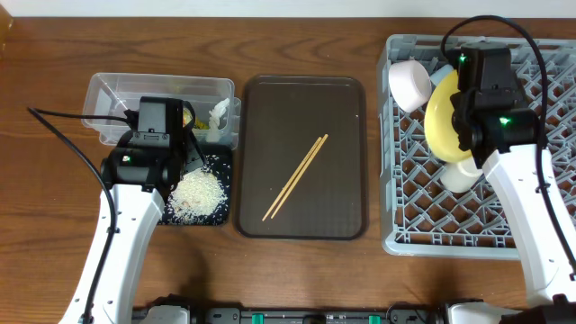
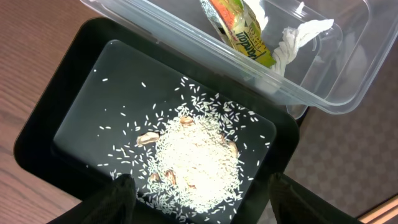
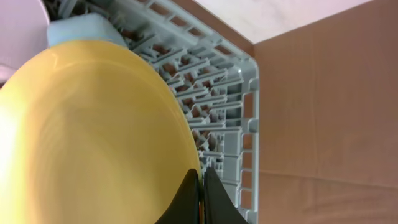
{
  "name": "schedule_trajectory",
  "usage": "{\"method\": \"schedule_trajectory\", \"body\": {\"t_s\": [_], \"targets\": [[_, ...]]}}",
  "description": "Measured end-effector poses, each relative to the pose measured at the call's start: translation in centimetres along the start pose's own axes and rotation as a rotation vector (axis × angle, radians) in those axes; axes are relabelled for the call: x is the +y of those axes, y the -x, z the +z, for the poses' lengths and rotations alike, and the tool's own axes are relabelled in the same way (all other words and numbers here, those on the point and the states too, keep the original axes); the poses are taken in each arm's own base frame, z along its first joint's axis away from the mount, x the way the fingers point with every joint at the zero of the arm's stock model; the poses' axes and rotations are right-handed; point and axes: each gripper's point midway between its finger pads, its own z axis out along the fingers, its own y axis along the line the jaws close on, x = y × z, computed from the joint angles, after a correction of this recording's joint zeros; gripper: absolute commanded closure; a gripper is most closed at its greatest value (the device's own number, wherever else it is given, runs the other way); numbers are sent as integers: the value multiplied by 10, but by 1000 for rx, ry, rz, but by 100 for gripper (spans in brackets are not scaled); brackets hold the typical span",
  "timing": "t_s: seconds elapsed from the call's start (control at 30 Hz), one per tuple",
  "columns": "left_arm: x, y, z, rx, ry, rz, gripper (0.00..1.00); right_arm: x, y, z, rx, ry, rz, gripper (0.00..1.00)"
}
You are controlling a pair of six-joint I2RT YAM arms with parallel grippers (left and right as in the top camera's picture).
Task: Sort waste into correct bins and load items into the dishwasher rack
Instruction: 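Stand the yellow plate upright in the rack slots, right gripper, then reach the right gripper to the chopsticks and grasp one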
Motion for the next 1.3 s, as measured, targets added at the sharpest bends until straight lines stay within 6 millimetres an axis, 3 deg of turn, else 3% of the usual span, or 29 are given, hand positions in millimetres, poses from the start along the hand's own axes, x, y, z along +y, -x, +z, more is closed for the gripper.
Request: {"method": "schedule_trajectory", "body": {"t_s": [0.3,0.5,0.67,0.83,0.9,1.0,1.13,1.3], "targets": [[0,0,0,0,0,0,29,36,-6,24,60,88,33,97],[0,0,0,0,0,0,29,50,2,23,30,160,116,46],[0,0,0,0,0,0,29,52,8,22,8,179,174,29],[0,0,0,0,0,0,29,50,27,3,-92,253,250,32],[0,0,0,0,0,0,29,48,41,-16,-168,301,296,34],[0,0,0,0,0,0,29,61,64,-52,-282,440,350,37],[0,0,0,0,0,0,29,101,80,-83,-322,639,371,39],[0,0,0,0,0,0,29,176,84,-100,-250,826,324,42]]}}
